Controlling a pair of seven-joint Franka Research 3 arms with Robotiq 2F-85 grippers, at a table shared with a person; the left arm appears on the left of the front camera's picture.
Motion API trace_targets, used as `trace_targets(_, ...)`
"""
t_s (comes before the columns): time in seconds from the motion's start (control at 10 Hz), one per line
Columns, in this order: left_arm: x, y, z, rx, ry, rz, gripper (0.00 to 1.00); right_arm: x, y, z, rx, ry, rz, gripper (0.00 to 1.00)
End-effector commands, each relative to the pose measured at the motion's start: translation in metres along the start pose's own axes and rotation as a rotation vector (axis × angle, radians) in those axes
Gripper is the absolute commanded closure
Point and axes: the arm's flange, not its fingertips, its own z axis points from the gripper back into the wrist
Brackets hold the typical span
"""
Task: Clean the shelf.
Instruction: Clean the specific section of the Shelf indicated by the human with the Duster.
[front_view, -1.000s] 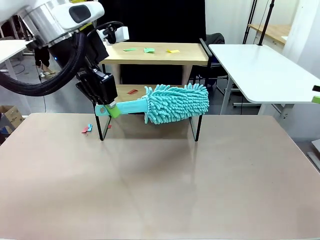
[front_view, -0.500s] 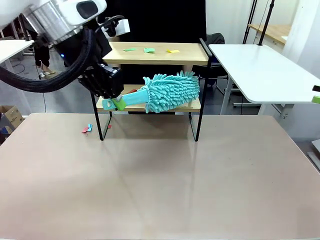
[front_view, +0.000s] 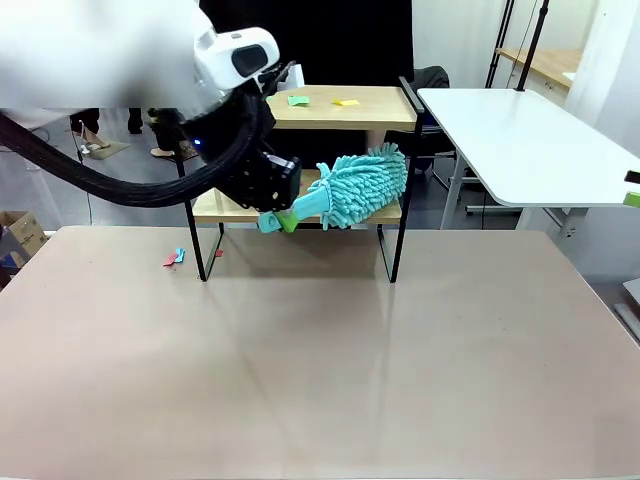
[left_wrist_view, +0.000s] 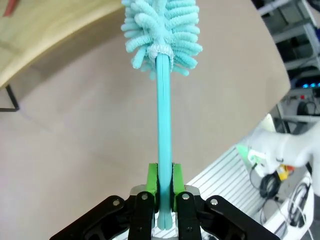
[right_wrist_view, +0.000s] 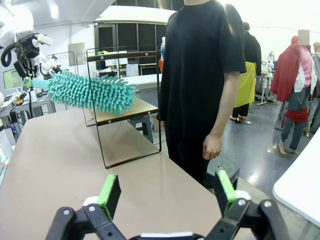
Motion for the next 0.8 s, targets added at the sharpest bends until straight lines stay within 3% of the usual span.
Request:
trace_targets(0.0, 0.007, -0.013, -0.004, 0.078, -0.055, 0.064, 0.86, 0.007, 0.003, -0.003, -0.004, 0.032, -0.011, 0.0)
trace_targets(0.7, 0.043, -0.037, -0.029, 0.187, -0.074, 0.2, 0.86, 0.007, 0.003, -0.003, -0.004, 0.032, -0.011, 0.0)
